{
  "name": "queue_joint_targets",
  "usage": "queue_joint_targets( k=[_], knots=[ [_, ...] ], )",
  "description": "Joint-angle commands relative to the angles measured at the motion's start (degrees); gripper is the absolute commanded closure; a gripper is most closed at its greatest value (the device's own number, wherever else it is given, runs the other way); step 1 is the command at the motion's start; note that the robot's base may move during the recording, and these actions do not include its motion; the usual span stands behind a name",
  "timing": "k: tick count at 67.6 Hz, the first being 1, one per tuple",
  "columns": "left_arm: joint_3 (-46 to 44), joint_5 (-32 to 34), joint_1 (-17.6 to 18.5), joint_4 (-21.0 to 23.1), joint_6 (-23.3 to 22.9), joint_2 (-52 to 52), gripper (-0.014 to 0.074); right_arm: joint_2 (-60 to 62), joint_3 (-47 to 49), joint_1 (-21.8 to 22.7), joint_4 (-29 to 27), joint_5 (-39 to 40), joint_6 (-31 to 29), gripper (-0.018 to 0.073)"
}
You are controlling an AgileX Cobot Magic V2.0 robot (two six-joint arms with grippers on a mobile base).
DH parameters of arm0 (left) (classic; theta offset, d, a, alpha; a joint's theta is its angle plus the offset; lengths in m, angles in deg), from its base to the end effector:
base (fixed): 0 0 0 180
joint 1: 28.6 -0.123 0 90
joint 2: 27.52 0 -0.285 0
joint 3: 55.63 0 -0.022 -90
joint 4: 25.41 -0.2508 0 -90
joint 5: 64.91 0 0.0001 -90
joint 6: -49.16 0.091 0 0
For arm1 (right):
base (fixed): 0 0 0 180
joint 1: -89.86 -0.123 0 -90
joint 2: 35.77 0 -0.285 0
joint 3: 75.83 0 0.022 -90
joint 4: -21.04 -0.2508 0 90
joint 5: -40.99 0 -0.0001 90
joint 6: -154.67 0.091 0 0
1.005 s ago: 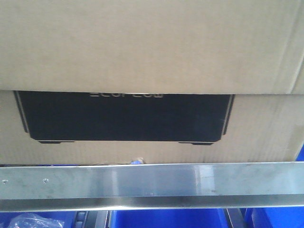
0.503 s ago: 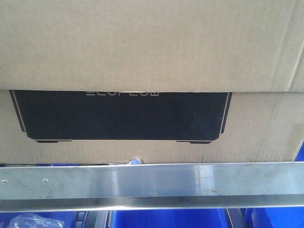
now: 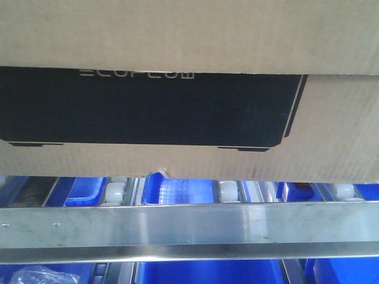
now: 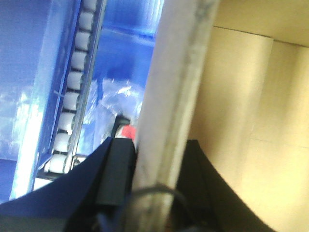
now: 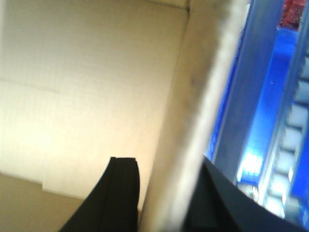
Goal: Grab box from left shelf to table start
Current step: 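Lift the box with both grippers and pull it off the shelf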
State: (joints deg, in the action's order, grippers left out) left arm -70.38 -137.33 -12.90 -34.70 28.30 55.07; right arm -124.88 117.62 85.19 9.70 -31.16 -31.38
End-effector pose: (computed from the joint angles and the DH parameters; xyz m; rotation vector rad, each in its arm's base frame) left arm 0.2395 -0.0528 0.4516 -0.1178 2.4287 -0.0763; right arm 0.2788 0.0399 0.4160 -0.2317 2.5569 0.2562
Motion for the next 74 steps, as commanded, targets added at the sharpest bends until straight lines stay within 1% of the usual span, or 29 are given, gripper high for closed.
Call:
queue_joint_targets(
  k=[1, 11, 16, 19, 31, 39, 48, 58, 62, 68, 74],
  knots=[
    [-0.99, -0.77, 1.39, 6.55, 4.65, -5.04, 0.0689, 2.46, 0.8, -0.83, -0.44, 3.02, 0.57, 0.0502],
    [6.06, 2.06, 1.39, 7.21, 4.44, -10.75, 0.0689, 6.07, -5.51, -4.39, -0.38, 5.06, 1.24, 0.0502],
    [10.37, 2.75, 1.39, 7.01, 4.44, -13.48, 0.0689, 8.36, -9.99, -6.08, -0.12, 6.56, 1.48, 0.0502],
    [13.76, 3.94, 1.39, 7.11, 4.44, -15.49, 0.0689, 10.91, -14.73, -7.14, 0.16, 7.94, 2.08, 0.0502],
    [22.27, 6.52, 1.39, 7.11, 4.44, -21.55, 0.0689, 18.28, -24.58, -7.87, 2.02, 9.69, 4.3, 0.0502],
    [25.04, 7.43, 1.39, 7.11, 4.44, -25.2, 0.0689, 23.9, -28.45, -7.87, 2.93, 9.94, 4.73, 0.0502],
    [25.46, 7.84, 1.39, 7.23, 4.44, -29.1, 0.0689, 29.98, -29.07, -7.87, 3.49, 9.7, 4.8, 0.0502],
    [25.46, 8.85, 1.39, 8.47, 4.54, -33.33, 0.0689, 36.26, -28.92, -7.87, 4.75, 10.23, 4.8, 0.0502],
    [25.46, 9.83, 1.39, 9.29, 6.39, -34.61, 0.0689, 37.93, -28.61, -7.87, 4.87, 10.31, 4.8, 0.0502],
    [25.21, 12.35, 1.39, 12.98, 10.1, -36.11, 0.0689, 40.25, -27.76, -7.87, 4.87, 11.11, 4.8, 0.0502],
    [24.53, 14.17, 1.39, 16.21, 11.62, -36.48, 0.0689, 41.46, -26.31, -7.87, 4.87, 11.59, 4.8, 0.0502]
  ],
)
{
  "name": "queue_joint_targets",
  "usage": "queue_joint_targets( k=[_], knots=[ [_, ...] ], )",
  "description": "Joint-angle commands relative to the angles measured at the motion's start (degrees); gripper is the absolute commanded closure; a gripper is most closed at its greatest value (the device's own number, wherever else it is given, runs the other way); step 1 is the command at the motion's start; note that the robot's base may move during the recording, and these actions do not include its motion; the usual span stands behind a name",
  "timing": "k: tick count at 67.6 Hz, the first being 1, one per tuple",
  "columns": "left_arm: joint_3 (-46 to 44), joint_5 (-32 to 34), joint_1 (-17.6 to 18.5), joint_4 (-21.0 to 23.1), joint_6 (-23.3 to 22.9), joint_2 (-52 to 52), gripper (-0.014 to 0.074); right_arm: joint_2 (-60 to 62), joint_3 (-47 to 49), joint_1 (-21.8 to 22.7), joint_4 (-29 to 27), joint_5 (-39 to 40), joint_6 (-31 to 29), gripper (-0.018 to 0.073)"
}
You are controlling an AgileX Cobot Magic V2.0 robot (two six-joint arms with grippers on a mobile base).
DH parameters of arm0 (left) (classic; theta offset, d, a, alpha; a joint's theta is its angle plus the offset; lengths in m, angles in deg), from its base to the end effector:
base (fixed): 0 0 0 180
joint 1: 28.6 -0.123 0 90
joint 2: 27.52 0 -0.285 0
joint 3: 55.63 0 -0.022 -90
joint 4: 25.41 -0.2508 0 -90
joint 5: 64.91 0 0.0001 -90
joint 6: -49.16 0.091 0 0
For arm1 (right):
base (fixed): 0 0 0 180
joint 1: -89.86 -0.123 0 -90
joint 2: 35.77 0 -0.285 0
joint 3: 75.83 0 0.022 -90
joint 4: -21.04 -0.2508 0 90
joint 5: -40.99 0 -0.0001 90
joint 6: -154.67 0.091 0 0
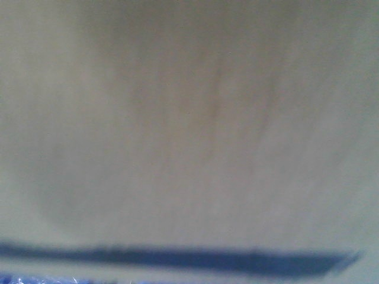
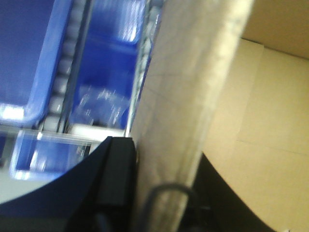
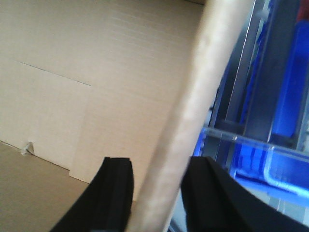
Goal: Grab box from left shelf to table start
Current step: 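Lift the box with both grippers and pull it off the shelf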
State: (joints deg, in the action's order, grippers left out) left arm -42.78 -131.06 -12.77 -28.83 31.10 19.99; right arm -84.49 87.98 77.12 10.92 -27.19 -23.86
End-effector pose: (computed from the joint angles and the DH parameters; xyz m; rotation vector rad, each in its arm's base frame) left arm 0.0856 -0.0191 0.4222 -0.0469 2.2176 -0.2549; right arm 0.0900 0.0356 0.4024 -0.2352 2.3188 0.3482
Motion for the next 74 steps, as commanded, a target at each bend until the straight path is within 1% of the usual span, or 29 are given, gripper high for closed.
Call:
queue_joint_targets(
  k=[1, 8, 13, 20, 30, 74],
  knots=[
    [-3.36, 8.09, 1.26, 10.8, 8.99, -1.41, 0.0689, 1.14, 3.61, 0.2, 3.65, 7.6, -2.72, 0.0502],
    [-4.38, 8.53, 1.26, 12.86, 10.03, -1.41, 0.0689, 1.68, 6.14, 0.2, 3.76, 7.74, -2.72, 0.0502],
    [-4.86, 8.81, 1.26, 13.47, 11.69, -1.41, 0.0689, 1.69, 8.33, 0.2, 3.81, 7.79, -2.72, 0.0502],
    [-5.13, 10.14, 1.26, 13.7, 11.92, -1.41, 0.0689, 1.69, 10.52, 0.2, 3.81, 8.96, -2.77, 0.0502],
    [-5.13, 11.46, 1.26, 14.05, 11.92, -1.41, 0.0689, 1.69, 10.81, 0.2, 3.81, 9.32, -2.77, 0.0502],
    [-5.13, 11.45, 1.26, 14.29, 11.92, -1.41, 0.0689, 1.63, 10.81, 0.2, 3.81, 8.8, -2.77, 0.0502]
  ],
)
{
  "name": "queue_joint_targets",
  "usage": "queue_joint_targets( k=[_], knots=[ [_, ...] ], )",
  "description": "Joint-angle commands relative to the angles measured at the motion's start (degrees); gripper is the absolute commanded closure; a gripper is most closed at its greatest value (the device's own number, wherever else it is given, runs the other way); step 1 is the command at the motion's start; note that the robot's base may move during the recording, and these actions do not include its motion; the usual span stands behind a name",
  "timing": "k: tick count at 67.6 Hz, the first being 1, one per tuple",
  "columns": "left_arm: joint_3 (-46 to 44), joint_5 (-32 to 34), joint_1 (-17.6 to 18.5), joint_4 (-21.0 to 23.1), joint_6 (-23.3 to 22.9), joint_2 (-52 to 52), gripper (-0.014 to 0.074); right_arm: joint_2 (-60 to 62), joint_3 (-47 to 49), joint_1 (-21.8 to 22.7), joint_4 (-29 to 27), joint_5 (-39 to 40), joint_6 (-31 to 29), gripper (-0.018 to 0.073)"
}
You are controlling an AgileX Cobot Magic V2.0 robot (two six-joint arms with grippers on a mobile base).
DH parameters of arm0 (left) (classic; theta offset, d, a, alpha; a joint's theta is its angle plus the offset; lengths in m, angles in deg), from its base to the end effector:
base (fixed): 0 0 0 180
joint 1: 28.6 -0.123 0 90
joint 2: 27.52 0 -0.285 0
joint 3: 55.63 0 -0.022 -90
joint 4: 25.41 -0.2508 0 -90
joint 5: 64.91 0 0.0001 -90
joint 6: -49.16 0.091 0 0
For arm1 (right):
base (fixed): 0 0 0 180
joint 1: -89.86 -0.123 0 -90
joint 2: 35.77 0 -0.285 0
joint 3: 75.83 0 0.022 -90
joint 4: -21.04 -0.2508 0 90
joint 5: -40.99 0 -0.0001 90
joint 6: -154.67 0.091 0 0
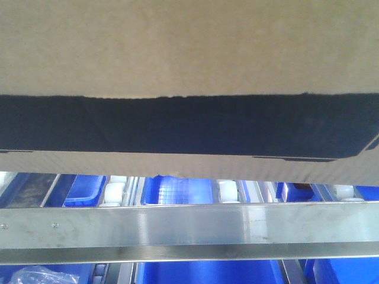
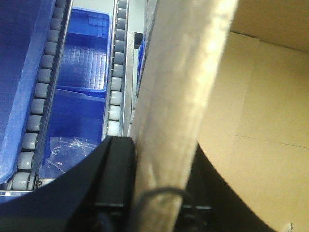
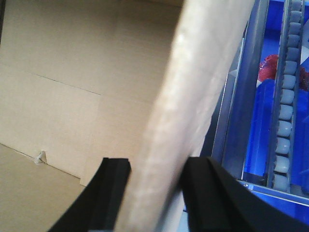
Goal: Grab box from left shelf to table start
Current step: 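Lift the box with both grippers and pull it off the shelf, then hold the box with both grippers while the base turns away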
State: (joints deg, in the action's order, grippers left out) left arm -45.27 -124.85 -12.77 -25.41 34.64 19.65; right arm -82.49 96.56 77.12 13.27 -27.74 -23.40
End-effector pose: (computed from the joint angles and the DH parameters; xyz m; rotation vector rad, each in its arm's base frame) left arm 0.0834 -0.0237 0.4432 0.0236 2.0662 -0.3284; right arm 0.0670 0.0269 0.4455 -0.2238 2.1443 0.3131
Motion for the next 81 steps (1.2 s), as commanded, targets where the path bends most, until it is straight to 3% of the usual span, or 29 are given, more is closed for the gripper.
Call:
queue_joint_targets(
  k=[1, 47, 81],
  knots=[
    [-2.64, 5.23, 1.26, 10.87, 8.38, -1.07, 0.0689, -0.36, 2.23, 0.2, 1.47, 9.35, -3.23, 0.0502],
    [-2.64, 5.23, 1.26, 10.87, 8.38, -0.84, 0.0689, -0.36, 2.23, 0.2, 1.47, 9.35, -3.23, 0.0502],
    [-2.64, 5.23, 1.26, 10.87, 8.38, 5.69, 0.0689, -0.36, 2.23, 0.2, 1.47, 9.35, -3.23, 0.0502]
  ],
)
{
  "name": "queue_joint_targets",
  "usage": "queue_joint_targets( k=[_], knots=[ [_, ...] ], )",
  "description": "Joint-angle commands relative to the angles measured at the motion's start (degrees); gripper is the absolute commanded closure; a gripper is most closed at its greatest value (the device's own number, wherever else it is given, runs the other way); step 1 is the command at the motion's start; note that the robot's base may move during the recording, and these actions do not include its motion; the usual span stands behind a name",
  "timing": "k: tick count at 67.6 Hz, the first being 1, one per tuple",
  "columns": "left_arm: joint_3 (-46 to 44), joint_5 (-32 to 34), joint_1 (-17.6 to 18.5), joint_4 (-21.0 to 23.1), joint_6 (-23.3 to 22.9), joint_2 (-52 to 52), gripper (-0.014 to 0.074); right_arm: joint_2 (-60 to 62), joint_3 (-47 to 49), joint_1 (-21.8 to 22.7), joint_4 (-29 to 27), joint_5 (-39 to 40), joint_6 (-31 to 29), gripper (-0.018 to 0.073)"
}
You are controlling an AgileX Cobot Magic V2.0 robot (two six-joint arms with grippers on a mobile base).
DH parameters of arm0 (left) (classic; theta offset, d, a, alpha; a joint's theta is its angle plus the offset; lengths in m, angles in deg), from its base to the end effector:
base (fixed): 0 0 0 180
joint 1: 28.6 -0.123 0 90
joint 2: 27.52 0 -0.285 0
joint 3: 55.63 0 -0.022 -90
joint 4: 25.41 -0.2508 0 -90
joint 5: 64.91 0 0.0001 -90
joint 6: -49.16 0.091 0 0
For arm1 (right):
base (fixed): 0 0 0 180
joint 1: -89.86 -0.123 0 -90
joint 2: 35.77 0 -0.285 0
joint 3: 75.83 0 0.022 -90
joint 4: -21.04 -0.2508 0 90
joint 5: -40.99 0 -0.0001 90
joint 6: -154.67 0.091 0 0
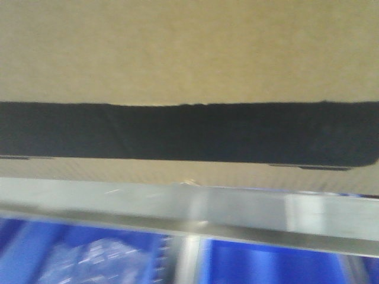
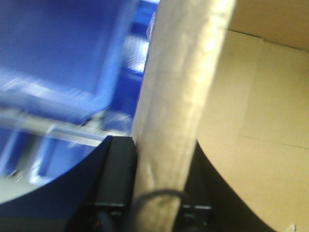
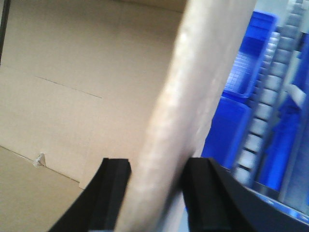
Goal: Grab box from left shelf to table start
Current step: 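Hold the box with both grippers while the base turns away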
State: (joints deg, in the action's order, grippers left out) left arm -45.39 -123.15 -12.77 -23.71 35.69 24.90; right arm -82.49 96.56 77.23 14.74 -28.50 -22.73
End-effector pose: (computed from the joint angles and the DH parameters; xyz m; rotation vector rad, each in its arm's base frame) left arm 0.1118 -0.0341 0.4368 0.0424 2.1280 -0.3403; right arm 0.0670 0.0246 0.4443 -0.2074 2.1596 0.2864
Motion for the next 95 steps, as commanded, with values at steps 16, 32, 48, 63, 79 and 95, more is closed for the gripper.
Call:
queue_joint_targets(
  k=[16, 32, 48, 63, 79, 95],
  knots=[
    [-2.52, 3.53, 1.26, 9.17, 7.33, 4.05, 0.0689, -0.36, 2.23, 0.1, -0.01, 10.11, -3.9, 0.0502],
    [-2.52, 3.62, 1.26, 10.18, 7.11, 5.84, 0.0689, -0.36, 2.23, 0.1, -0.01, 10.06, -3.9, 0.0502],
    [-3.5, 2.43, 1.04, 10.62, 7.11, 5.88, 0.0689, -0.36, 2.23, 0.1, -0.01, 10.06, -3.9, 0.0502],
    [-6.02, 0.52, 1.04, 9.69, 7.11, 1.08, 0.0689, -0.36, 2.23, 0.1, -0.01, 10.06, -3.9, 0.0502],
    [-6.24, 1.79, 1.04, 9.69, 6.98, -8.15, 0.0689, -0.36, 2.23, 0.1, -0.01, 10.06, -3.9, 0.0502],
    [-6.24, 3.72, 1.04, 9.69, 6.98, -9.33, 0.0689, -0.36, 2.23, 0.1, -0.01, 10.06, -3.9, 0.0502]
  ],
)
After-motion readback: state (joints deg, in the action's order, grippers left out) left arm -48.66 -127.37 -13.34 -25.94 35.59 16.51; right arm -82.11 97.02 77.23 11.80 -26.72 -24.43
